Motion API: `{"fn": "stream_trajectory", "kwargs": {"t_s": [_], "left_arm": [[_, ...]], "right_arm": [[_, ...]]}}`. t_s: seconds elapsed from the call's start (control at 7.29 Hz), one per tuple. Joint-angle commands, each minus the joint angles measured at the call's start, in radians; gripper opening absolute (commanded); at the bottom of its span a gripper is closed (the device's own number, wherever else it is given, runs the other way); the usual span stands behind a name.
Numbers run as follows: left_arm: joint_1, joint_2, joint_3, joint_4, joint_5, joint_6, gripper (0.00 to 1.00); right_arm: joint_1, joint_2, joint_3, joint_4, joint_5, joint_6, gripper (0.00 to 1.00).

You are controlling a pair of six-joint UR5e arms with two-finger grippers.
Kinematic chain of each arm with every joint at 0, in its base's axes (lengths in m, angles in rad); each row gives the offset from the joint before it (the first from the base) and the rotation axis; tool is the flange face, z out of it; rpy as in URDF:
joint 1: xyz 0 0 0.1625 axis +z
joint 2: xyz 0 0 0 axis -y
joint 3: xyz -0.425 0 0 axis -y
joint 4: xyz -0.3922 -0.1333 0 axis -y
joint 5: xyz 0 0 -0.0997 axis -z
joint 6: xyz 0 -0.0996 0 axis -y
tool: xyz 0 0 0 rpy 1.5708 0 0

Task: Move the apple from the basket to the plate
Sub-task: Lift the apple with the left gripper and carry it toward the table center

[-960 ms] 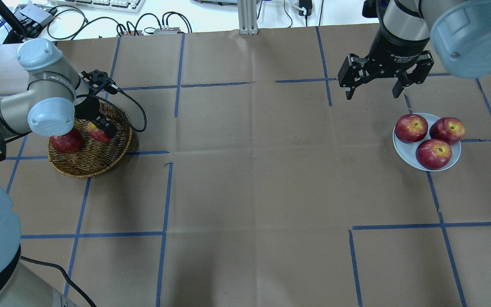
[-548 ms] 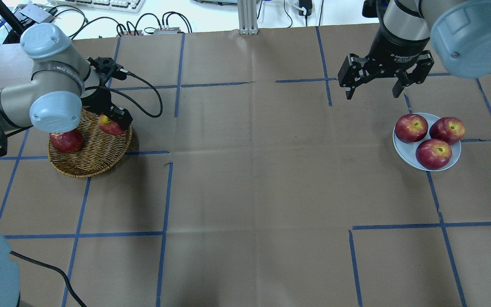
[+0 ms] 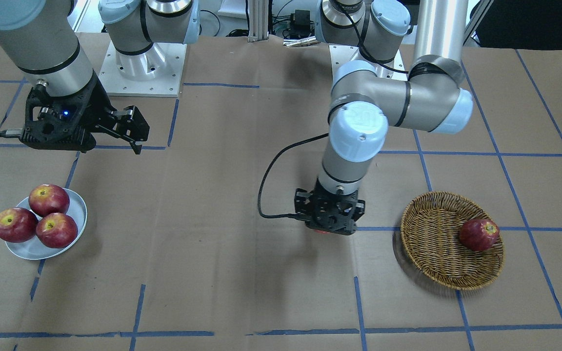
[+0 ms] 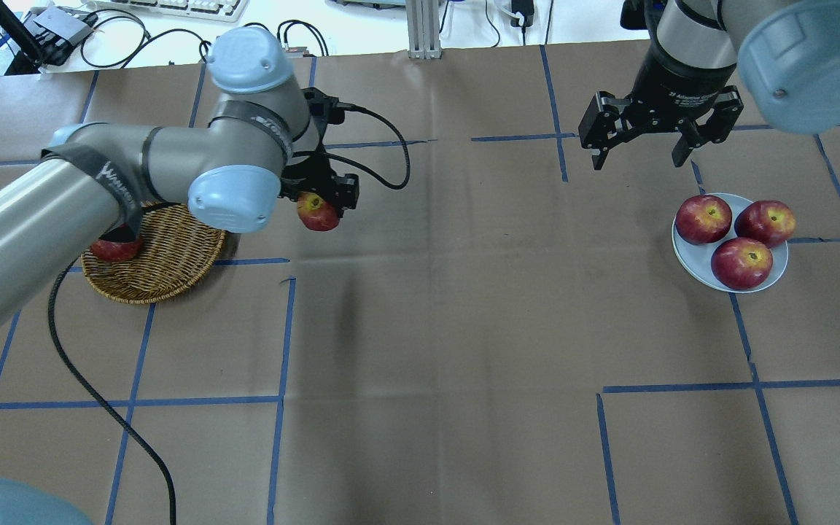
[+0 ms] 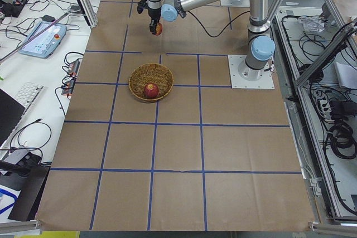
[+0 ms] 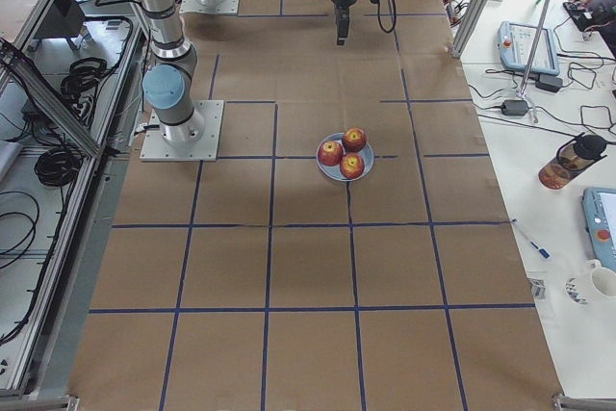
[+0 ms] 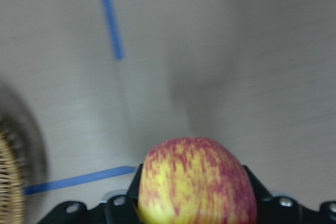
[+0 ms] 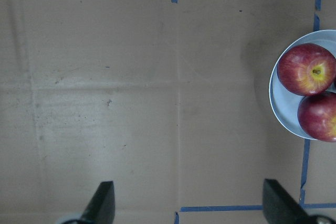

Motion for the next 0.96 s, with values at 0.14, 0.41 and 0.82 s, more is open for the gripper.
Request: {"fn": "stream_trajectory", "kwargs": {"t_s": [0.14,0.41,0.82], "left_arm": [[-0.171,-0.186,0.182,-0.008,0.004,-0.2,0.62],[-0.17,-0.223,0.19,-0.003,0.001,-0.189,0.62],[-0.182,-0.252,0.178,0.005,0.004,-0.191,0.63]], "right_arm": [[0.0,0.0,0.0,0.0,0.0,-0.002,1.0],[0.0,0.001,0.0,0.0,-0.002,-0.002,1.0],[0.0,0.001,0.0,0.0,-0.002,-0.002,1.0]]}}
